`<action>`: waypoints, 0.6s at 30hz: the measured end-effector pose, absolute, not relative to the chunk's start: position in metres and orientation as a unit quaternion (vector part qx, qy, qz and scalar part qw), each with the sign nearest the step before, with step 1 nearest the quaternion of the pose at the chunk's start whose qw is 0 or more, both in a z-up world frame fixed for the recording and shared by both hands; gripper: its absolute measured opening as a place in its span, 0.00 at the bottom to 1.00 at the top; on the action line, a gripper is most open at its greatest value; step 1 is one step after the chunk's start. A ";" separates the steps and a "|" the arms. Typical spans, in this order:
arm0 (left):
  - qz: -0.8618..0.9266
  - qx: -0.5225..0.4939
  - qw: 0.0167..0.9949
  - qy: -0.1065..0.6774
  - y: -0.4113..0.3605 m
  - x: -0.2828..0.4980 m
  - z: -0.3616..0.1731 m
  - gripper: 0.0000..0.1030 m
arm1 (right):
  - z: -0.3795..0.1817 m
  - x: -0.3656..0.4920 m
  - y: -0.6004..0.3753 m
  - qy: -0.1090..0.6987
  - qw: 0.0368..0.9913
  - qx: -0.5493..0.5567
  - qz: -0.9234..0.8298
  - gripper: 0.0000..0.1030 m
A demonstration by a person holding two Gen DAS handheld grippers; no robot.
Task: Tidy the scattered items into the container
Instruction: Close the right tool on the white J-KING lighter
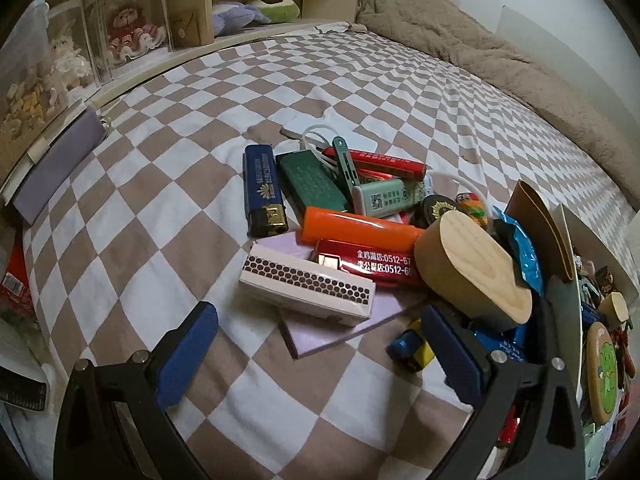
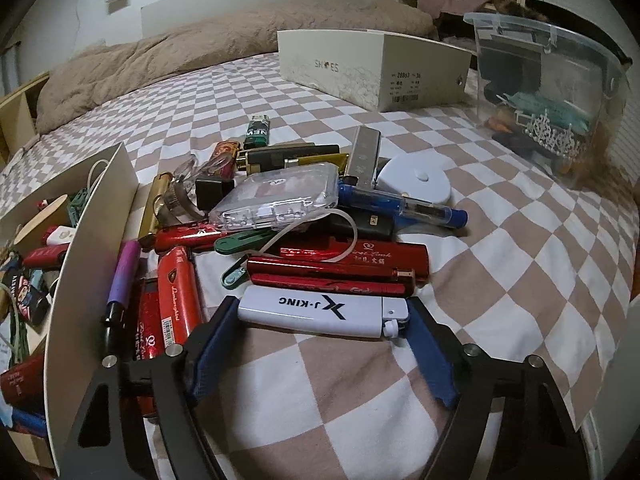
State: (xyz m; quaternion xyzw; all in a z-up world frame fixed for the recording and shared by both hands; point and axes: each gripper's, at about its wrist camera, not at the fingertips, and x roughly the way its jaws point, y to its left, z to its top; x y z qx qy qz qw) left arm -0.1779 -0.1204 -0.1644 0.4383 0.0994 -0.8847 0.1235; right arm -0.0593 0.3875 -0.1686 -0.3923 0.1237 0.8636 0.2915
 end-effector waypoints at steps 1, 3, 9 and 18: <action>-0.885 0.437 0.123 0.105 -0.122 -0.177 -0.164 0.99 | -0.169 -0.059 0.388 0.125 0.291 -0.392 0.864 0.80; -0.886 0.432 0.130 0.110 -0.124 -0.175 -0.163 0.91 | -0.168 -0.058 0.389 0.127 0.290 -0.389 0.865 0.80; -0.891 0.424 0.123 0.107 -0.123 -0.170 -0.160 0.68 | -0.168 -0.057 0.389 0.130 0.288 -0.387 0.866 0.79; -0.893 0.421 0.101 0.121 -0.123 -0.170 -0.158 0.48 | -0.168 -0.057 0.388 0.129 0.289 -0.387 0.866 0.80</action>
